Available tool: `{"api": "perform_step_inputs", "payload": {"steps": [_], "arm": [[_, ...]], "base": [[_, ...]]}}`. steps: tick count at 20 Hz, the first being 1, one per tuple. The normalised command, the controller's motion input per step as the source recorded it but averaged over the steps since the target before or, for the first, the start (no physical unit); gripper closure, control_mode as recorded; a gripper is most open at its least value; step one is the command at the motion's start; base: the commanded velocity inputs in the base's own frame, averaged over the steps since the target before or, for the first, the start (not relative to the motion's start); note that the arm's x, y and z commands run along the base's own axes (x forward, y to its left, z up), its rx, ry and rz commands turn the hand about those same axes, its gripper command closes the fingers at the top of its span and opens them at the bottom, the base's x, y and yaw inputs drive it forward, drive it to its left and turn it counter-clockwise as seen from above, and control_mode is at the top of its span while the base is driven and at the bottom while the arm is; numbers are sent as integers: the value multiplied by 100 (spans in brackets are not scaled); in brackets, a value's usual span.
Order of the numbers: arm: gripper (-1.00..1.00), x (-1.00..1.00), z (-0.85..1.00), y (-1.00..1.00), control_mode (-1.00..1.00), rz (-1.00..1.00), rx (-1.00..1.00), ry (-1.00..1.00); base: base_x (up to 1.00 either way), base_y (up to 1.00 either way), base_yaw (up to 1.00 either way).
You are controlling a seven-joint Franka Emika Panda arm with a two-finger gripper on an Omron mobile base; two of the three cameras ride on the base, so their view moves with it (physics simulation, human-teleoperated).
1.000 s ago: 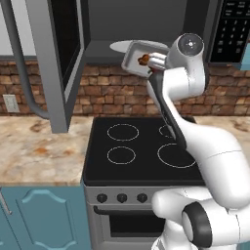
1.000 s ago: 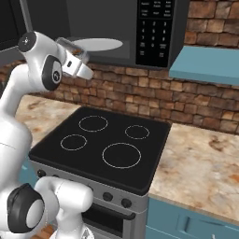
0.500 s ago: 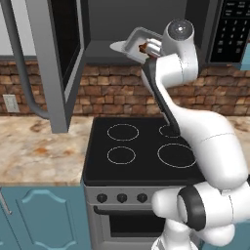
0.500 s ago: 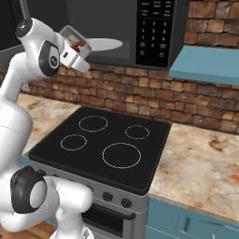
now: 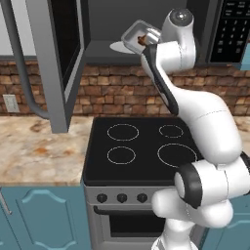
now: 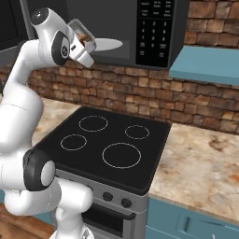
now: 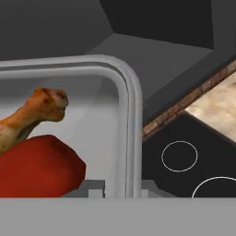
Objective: Place the tupperware containing the chicken drumstick and bell pepper meal in the microwave. Close the microwave door and press the start button to reheat the meal.
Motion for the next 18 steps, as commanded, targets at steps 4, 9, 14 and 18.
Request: {"api": "perform_step_inputs", "payload": {"steps": [4,9,14,18], "arm": [[100,51,0,0,-100,-7,5,0],[100,40,8,0,-100,-8,0,1],[100,40,15,0,-100,-8,0,2],[100,44,0,0,-100,-8,0,2]], "base": [[0,0,0],[0,0,0],[0,0,0],[0,0,0]]}}
